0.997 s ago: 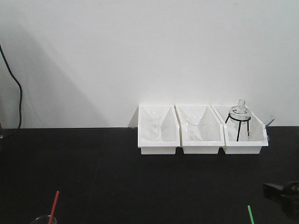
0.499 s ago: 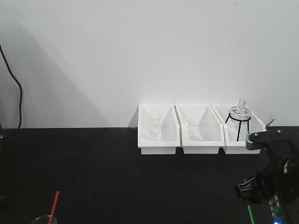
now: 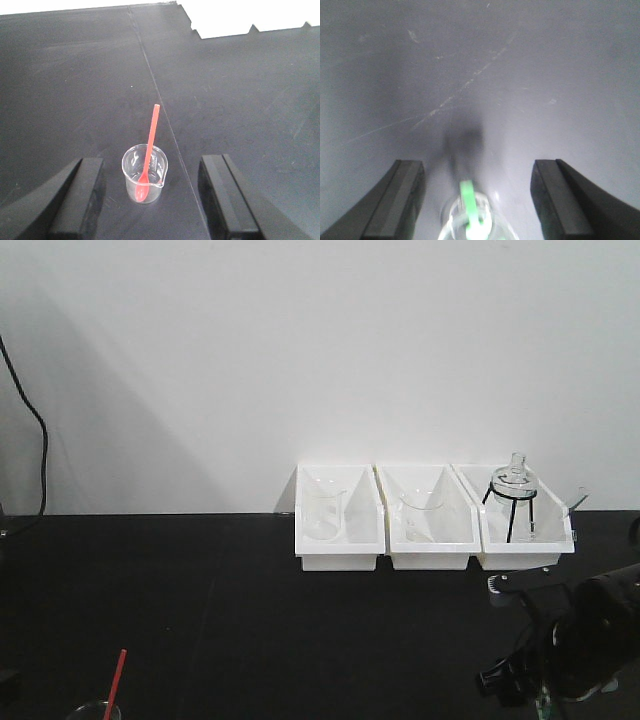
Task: Sort red and green spoons into left cabinet
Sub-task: 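Lower the right gripper onto the green spoon and grasp it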
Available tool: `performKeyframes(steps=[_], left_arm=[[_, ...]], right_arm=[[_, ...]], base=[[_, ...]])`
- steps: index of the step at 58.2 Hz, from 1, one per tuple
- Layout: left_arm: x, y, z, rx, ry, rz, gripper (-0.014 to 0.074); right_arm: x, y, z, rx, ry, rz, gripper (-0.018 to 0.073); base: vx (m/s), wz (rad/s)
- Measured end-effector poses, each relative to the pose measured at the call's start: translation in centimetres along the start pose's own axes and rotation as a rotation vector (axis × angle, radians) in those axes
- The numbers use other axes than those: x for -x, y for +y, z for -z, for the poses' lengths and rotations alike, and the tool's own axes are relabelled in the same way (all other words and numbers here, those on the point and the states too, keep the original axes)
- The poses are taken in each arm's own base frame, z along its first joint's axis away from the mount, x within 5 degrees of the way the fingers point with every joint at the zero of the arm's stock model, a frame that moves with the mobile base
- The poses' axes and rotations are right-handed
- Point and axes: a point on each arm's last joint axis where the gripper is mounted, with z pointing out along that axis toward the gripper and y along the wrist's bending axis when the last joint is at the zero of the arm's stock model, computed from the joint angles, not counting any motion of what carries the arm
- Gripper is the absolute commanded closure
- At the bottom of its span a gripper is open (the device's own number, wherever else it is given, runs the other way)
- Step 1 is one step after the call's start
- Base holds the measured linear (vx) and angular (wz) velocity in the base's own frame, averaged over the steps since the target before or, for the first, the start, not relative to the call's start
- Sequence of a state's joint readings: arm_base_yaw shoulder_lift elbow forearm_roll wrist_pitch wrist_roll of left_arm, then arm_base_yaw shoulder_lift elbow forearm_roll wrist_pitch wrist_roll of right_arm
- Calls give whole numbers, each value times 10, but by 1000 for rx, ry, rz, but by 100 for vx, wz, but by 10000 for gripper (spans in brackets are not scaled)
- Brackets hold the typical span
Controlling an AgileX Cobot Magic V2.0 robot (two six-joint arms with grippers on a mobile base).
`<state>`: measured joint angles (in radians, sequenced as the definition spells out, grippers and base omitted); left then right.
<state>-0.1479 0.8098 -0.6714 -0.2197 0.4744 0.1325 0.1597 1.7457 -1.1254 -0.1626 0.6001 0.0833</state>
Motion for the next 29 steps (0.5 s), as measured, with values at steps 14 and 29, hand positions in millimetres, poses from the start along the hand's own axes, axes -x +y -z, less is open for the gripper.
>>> performKeyframes(steps=[14,29], left_arm=[[0,0,0,0,0,0,87],[0,0,0,0,0,0,88]], right_arm=[[-2,1,-13,3,24,-25,272],[-2,1,-15,1,24,-46,573]], base=[[0,0],[0,0]])
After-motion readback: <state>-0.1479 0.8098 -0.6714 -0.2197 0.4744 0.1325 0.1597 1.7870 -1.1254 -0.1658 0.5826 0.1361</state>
